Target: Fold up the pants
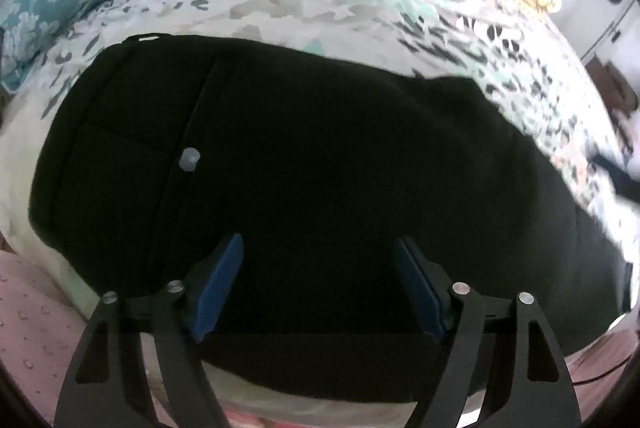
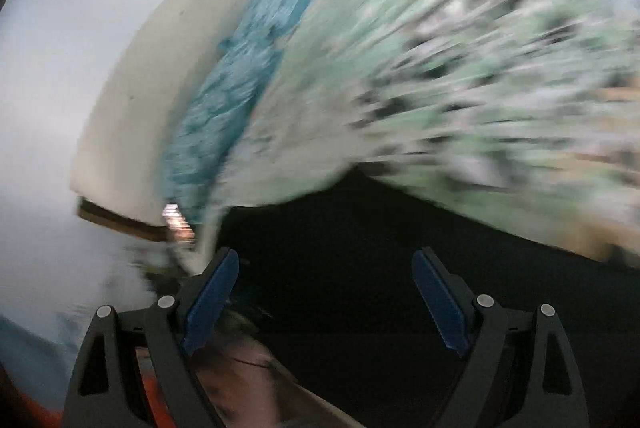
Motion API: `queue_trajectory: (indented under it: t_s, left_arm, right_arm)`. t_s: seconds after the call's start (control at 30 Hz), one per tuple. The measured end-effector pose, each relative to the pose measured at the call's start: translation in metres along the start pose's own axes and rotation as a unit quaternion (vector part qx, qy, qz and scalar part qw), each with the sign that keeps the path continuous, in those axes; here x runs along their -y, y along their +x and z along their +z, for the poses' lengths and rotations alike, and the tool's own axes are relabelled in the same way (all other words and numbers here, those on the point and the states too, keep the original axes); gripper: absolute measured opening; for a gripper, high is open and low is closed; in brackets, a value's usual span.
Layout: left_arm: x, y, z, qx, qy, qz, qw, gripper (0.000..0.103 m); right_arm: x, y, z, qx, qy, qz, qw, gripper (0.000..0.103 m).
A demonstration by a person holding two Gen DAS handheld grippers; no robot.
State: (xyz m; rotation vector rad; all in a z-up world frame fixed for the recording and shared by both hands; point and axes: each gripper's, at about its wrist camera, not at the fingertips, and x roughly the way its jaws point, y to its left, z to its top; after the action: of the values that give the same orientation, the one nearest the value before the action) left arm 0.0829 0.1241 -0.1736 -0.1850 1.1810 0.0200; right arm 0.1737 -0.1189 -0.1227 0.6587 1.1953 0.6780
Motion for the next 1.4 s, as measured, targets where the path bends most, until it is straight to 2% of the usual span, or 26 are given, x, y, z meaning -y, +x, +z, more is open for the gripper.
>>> queue_trajectory:
  t_s: [0.1,0.13,0.17,0.2,0.23,0.3,0.37,0.47,0.53,0.6,0.67,0.7,0.77,0.87,0.9,0.97,1.0,1.03,1.07,1.1,1.2,1.3,1.4]
  left_arm:
    - [0.004,0.001,-0.003,-0.003,0.019,0.012,0.9997,0.079]
    - [0.004,0.000,-0.005,-0.004,0.021,0.013,0.9997,0.079]
    - [0.005,0.000,-0.005,-0.004,0.023,0.013,0.9996,0.079]
    - [0.004,0.000,-0.006,-0.005,0.024,0.013,0.9996,0.079]
    - [0.002,0.000,-0.006,-0.006,0.025,0.013,0.9996,0.079]
    - [0.001,-0.001,-0.007,-0.006,0.026,0.013,0.9996,0.079]
    - [0.002,0.000,-0.006,-0.008,0.025,0.013,0.9996,0.079]
    - [0.004,-0.001,-0.006,-0.008,0.027,0.019,0.9994,0.080]
    - [0.005,-0.008,-0.005,0.000,0.020,0.018,0.9996,0.080]
    - [0.007,-0.022,-0.005,0.027,0.011,-0.017,0.9994,0.080]
    - [0.019,-0.029,0.001,0.051,0.026,-0.040,0.9976,0.085]
    - [0.030,-0.028,0.006,0.062,0.044,-0.047,0.9960,0.089]
    - [0.053,-0.018,0.026,0.081,0.078,-0.048,0.9925,0.089]
    - [0.076,0.004,0.064,0.123,0.092,-0.030,0.9878,0.090]
    - [0.080,0.015,0.076,0.128,0.094,-0.020,0.9871,0.097]
    - [0.086,0.050,0.094,0.101,0.103,0.006,0.9895,0.100]
    - [0.085,0.079,0.099,0.062,0.119,0.034,0.9904,0.103]
    - [0.084,0.091,0.099,0.046,0.129,0.033,0.9900,0.103]
    - [0.080,0.091,0.094,0.075,0.134,0.015,0.9881,0.103]
    - [0.079,0.087,0.093,0.086,0.131,0.013,0.9875,0.103]
    - [0.081,0.087,0.092,0.091,0.139,0.022,0.9859,0.103]
    - [0.078,0.089,0.095,0.081,0.133,0.012,0.9877,0.103]
    - [0.081,0.088,0.093,0.084,0.134,0.014,0.9873,0.103]
  right_arm:
    - [0.001,0.088,0.024,-0.088,0.043,0.034,0.995,0.088]
    - [0.004,0.113,0.026,-0.115,0.041,-0.002,0.993,0.088]
    - [0.006,0.123,0.031,-0.117,0.027,-0.051,0.991,0.086]
    - [0.005,0.128,0.036,-0.095,0.001,-0.100,0.990,0.083]
    - [0.006,0.126,0.039,-0.082,0.001,-0.101,0.992,0.081]
    - [0.005,0.103,0.045,-0.006,0.015,-0.108,0.994,0.081]
    - [-0.006,0.070,0.047,0.062,-0.028,-0.152,0.986,0.083]
    - [-0.015,0.031,0.036,0.071,-0.082,-0.161,0.981,0.084]
    - [-0.017,-0.003,0.009,0.071,-0.127,-0.172,0.974,0.087]
    - [-0.005,-0.045,-0.037,0.085,-0.174,-0.216,0.957,0.091]
    - [0.012,-0.073,-0.080,0.100,-0.191,-0.261,0.941,0.092]
    - [0.025,-0.087,-0.098,0.108,-0.187,-0.277,0.936,0.092]
    - [0.046,-0.111,-0.124,0.125,-0.176,-0.299,0.929,0.092]
    - [0.083,-0.126,-0.142,0.148,-0.143,-0.335,0.919,0.092]
    - [0.094,-0.128,-0.146,0.153,-0.135,-0.350,0.914,0.092]
    - [0.115,-0.128,-0.145,0.135,-0.115,-0.376,0.909,0.092]
    - [0.121,-0.126,-0.143,0.128,-0.111,-0.378,0.910,0.092]
    - [0.122,-0.125,-0.143,0.128,-0.115,-0.380,0.909,0.093]
    - [0.121,-0.121,-0.142,0.127,-0.124,-0.387,0.905,0.098]
    - [0.120,-0.117,-0.141,0.119,-0.130,-0.394,0.902,0.101]
    - [0.120,-0.107,-0.145,0.126,-0.143,-0.414,0.890,0.103]
    - [0.125,-0.110,-0.145,0.138,-0.141,-0.402,0.894,0.103]
    - [0.122,-0.106,-0.146,0.141,-0.146,-0.405,0.891,0.103]
